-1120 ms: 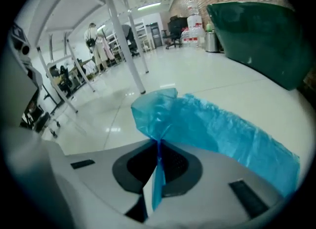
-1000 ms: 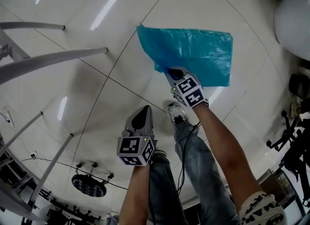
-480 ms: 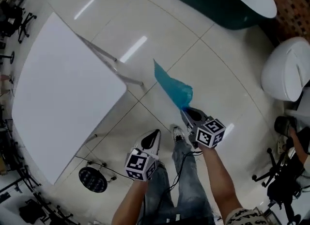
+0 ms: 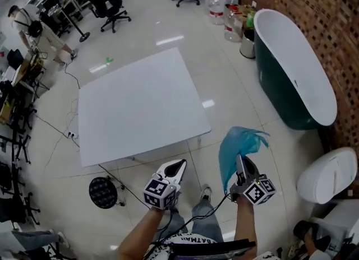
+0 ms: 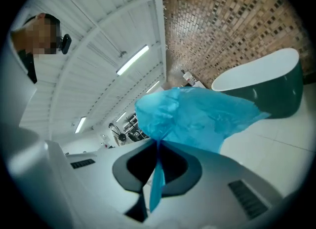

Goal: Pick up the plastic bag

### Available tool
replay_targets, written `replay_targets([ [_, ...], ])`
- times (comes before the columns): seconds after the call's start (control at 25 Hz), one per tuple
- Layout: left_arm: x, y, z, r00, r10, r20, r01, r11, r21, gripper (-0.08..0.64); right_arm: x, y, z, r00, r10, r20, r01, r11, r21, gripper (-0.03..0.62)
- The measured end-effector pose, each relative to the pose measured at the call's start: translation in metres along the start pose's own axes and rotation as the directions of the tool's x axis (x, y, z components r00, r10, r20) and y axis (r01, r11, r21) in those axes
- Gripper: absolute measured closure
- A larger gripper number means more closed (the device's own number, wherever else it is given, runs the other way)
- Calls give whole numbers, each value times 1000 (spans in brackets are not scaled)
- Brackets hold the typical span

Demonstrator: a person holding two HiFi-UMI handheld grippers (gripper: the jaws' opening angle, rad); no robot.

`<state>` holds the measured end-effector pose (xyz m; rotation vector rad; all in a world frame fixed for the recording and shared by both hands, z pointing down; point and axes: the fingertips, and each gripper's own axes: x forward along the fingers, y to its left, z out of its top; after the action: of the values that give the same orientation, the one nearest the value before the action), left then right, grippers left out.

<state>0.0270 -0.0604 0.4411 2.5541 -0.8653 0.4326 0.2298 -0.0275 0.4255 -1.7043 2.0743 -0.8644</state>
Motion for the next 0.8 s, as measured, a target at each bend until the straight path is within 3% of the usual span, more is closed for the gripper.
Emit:
replay_targets([
  [0.12,-49,41,23,989,145,35,-144,989,-37,560,27,53,26,999,34,-21,-36,993,-112,583],
  [0.32,-121,90,57,940,317,125,-305,946,-111,560,68,136,55,993,102,-64,-116,955,-272,583],
  [0.6,-192,138,83,898,400,186,-374,913,-161,560,123,241,54,979,178,-98,-203,876,-438,583],
  [0.8,-224,162,101,881,412,233,-382,909,-163,560,140,294,35,972,202,-124,-237,838,-491,583],
])
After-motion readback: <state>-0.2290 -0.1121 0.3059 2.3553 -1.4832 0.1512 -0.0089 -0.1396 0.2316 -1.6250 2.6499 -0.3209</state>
